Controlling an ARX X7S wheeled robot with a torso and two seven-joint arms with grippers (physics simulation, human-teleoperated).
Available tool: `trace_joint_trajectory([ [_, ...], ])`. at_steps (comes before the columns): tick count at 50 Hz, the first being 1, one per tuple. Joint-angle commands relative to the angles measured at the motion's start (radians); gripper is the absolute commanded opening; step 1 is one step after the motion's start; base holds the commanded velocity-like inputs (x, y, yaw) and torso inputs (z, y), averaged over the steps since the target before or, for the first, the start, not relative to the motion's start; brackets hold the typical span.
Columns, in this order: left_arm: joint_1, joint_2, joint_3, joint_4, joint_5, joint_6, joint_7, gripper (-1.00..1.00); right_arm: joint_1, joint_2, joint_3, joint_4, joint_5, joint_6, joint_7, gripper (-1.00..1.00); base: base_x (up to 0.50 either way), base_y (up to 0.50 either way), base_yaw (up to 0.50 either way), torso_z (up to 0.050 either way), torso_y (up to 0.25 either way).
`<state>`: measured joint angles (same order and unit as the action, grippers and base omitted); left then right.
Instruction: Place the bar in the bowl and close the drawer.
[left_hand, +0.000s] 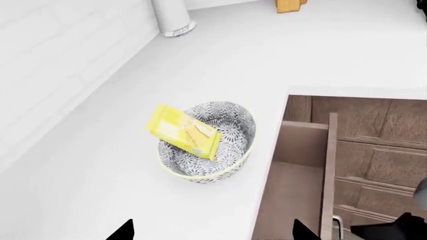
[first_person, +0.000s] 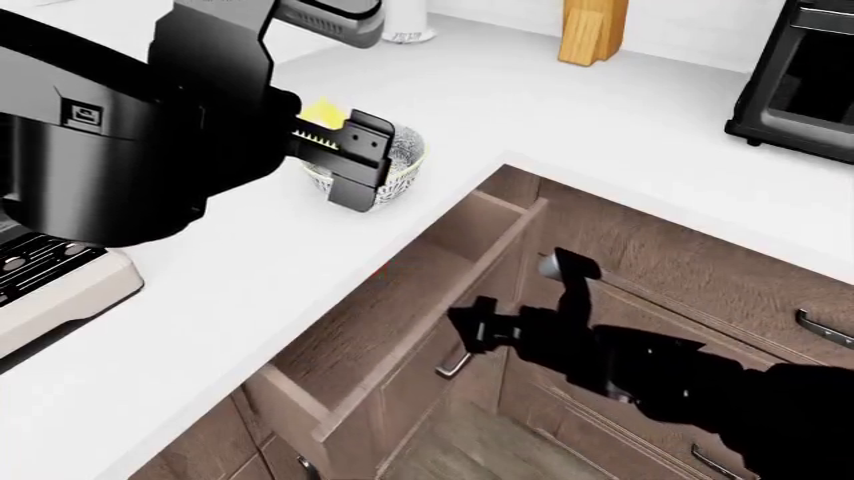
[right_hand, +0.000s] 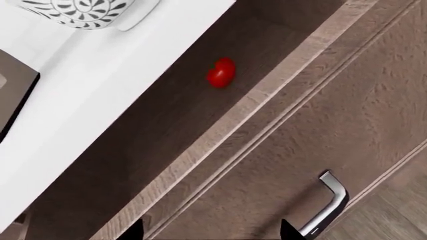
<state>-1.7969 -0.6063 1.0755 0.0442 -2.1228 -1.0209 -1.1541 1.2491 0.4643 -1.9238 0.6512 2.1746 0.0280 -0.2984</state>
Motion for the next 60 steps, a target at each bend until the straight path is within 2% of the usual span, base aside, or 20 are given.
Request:
trace_joint_trajectory([
  [1, 0.003, 0.003, 0.005, 0.001, 0.004, 0.004, 0.003, 1.00, 0.011, -0.073, 0.022, 0.066, 0.011, 0.037, -0.038, 1.00, 0.00, 0.00, 0.00, 0.000, 0.000],
  [10, 0.004, 0.004, 0.008, 0.004, 0.004, 0.007, 0.003, 1.00, 0.008, -0.120, 0.025, 0.154, 0.025, 0.073, -0.062, 1.00, 0.00, 0.00, 0.00, 0.000, 0.000],
  [15, 0.000, 0.003, 0.011, 0.008, -0.002, 0.010, -0.009, 1.00, 0.027, -0.038, 0.031, 0.023, 0.016, 0.039, 0.013, 1.00, 0.00, 0.00, 0.00, 0.000, 0.000],
  [29, -0.025, 0.009, 0.029, 0.040, -0.074, 0.031, -0.102, 1.00, 0.088, 0.451, 0.012, -0.679, -0.134, -0.121, 0.368, 1.00, 0.00, 0.00, 0.00, 0.000, 0.000],
  [36, -0.033, 0.026, 0.031, 0.081, -0.109, 0.060, -0.154, 1.00, 0.112, 0.851, -0.018, -1.045, -0.322, -0.176, 0.528, 1.00, 0.00, 0.00, 0.00, 0.000, 0.000],
  [40, -0.042, 0.048, 0.030, 0.104, -0.134, 0.076, -0.174, 1.00, 0.115, 1.106, -0.026, -1.222, -0.454, -0.187, 0.597, 1.00, 0.00, 0.00, 0.00, 0.000, 0.000],
  [46, -0.071, 0.108, 0.067, 0.122, -0.153, 0.101, -0.263, 1.00, -0.034, 1.106, -0.173, -1.320, -0.750, -0.510, 0.897, 1.00, 0.00, 0.00, 0.00, 0.000, 0.000],
  [51, -0.088, 0.180, 0.089, 0.131, -0.174, 0.162, -0.343, 1.00, -0.323, 1.106, -0.461, -1.233, -1.250, -1.047, 1.194, 1.00, 0.00, 0.00, 0.00, 0.000, 0.000],
  [56, -0.079, 0.251, 0.116, 0.125, -0.122, 0.194, -0.350, 1.00, -0.377, 1.106, -0.515, -1.304, -1.629, -1.075, 1.636, 1.00, 0.00, 0.00, 0.00, 0.000, 0.000],
  [60, -0.057, 0.294, 0.132, 0.102, -0.060, 0.210, -0.320, 1.00, -0.395, 1.106, -0.532, -1.325, -1.778, -1.075, 1.796, 1.00, 0.00, 0.00, 0.00, 0.000, 0.000],
])
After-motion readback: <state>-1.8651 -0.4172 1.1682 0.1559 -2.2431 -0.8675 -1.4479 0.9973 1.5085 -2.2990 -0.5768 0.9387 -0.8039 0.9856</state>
